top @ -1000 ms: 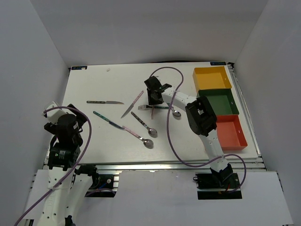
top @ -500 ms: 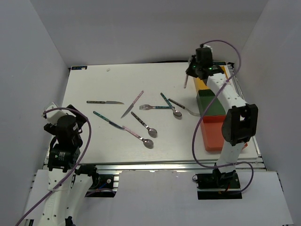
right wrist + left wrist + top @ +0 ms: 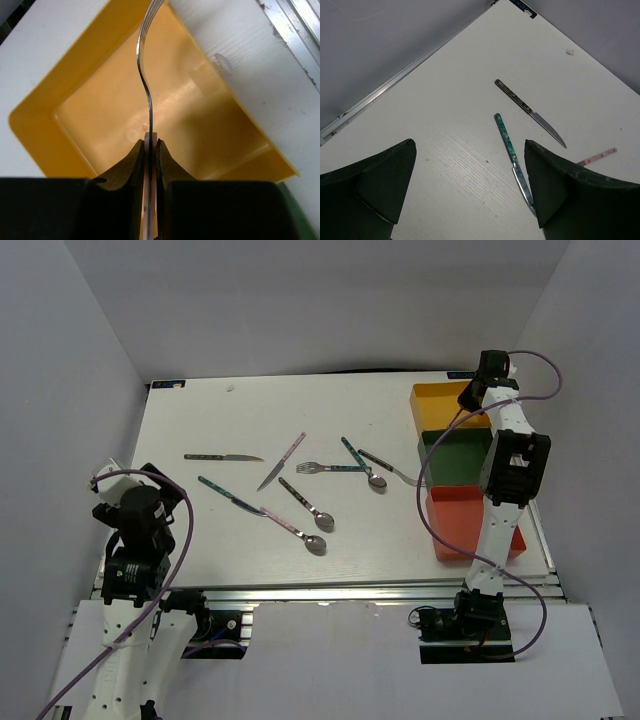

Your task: Sort the eating utensils into containers

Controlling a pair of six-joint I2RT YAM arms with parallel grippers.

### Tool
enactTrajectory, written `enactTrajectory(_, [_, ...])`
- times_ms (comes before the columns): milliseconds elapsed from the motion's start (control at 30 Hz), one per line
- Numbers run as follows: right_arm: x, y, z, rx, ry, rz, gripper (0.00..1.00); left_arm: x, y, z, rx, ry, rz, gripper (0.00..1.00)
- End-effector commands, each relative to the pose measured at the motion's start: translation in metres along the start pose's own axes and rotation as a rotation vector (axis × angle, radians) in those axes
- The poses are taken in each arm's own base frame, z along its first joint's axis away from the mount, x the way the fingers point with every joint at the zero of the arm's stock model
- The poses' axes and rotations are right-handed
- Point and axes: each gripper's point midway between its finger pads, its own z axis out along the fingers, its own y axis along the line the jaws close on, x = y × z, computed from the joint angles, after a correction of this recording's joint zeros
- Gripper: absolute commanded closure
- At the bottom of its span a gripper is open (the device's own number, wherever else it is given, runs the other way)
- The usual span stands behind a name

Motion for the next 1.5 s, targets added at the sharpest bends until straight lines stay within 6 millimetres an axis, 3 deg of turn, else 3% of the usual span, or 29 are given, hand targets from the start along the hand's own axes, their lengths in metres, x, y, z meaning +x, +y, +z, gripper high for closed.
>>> enactTrajectory(0, [-0.028,0.036,-0.024,-0.098,-0.08,-0.015,1.0,0.002,-0.002,0.006,-0.003,0.008,0.005,0.02])
enactTrajectory(367, [-0.018,0.044,-0.016,-0.13,-0.045,0.056,0.98,0.0,-0.001,0.004,0.001,-0.002,-0.004,0.02])
enactTrajectory(467, [-0.018,0.045,-0.021,-0.135,-0.038,0.06,0.79,-0.001,-0.001,0.003,0.004,-0.005,-0.005,0.02])
enactTrajectory(500, [-0.017,0.047,-0.023,-0.137,-0.037,0.058,0.63,-0.002,-0.001,0.003,0.003,-0.006,-0.006,0.02])
enactTrajectory(567, [-0.025,0.05,-0.035,-0.148,-0.055,0.056,0.45,-0.001,-0.001,0.003,0.004,-0.006,-0.006,0.02])
enactTrajectory(667, [-0.039,0.059,-0.06,-0.177,-0.093,0.039,0.28,-0.001,-0.001,0.003,0.005,-0.007,-0.007,0.02])
enactTrajectory(700, [-0.043,0.062,-0.067,-0.184,-0.105,0.031,0.13,-0.001,-0.001,0.003,0.006,-0.006,-0.007,0.02])
enactTrajectory(800, [-0.058,0.082,-0.106,-0.231,-0.168,-0.019,0.11,-0.001,-0.001,0.003,0.005,-0.004,-0.005,0.02])
enactTrajectory(900, [-0.049,0.105,-0.125,-0.291,-0.177,-0.149,0.11,-0.001,-0.001,0.003,0.004,-0.006,-0.006,0.02])
enactTrajectory(967, [0.011,0.175,-0.16,-0.544,-0.111,-0.423,0.11,-0.002,0.0,0.002,0.004,-0.012,-0.011,0.02])
enactTrajectory(1033, [0.051,0.195,-0.168,-0.599,-0.08,-0.603,0.11,-0.003,0.0,0.002,0.006,-0.012,-0.012,0.02])
enactTrajectory(1133, [0.111,0.204,-0.162,-0.474,-0.055,-0.909,0.12,-0.001,-0.001,0.002,0.005,-0.007,-0.008,0.02])
enactTrajectory(1233, [0.156,0.208,-0.157,-0.416,0.028,-1.064,0.26,-0.001,0.0,0.003,0.0,-0.004,-0.005,0.02])
enactTrajectory(1267, [0.164,0.207,-0.155,-0.396,0.045,-1.078,0.4,-0.001,-0.001,0.003,0.004,-0.005,-0.007,0.02])
enactTrajectory(1300, [0.174,0.206,-0.154,-0.389,0.066,-1.07,0.45,-0.002,0.0,0.002,0.004,-0.009,-0.009,0.02])
enactTrajectory(1333, [0.191,0.208,-0.155,-0.418,0.097,-1.075,0.46,-0.001,0.0,0.002,0.004,-0.009,-0.009,0.02])
enactTrajectory(1467, [0.209,0.202,-0.144,-0.397,0.081,-1.052,0.5,-0.001,0.0,0.003,0.003,-0.006,-0.008,0.02])
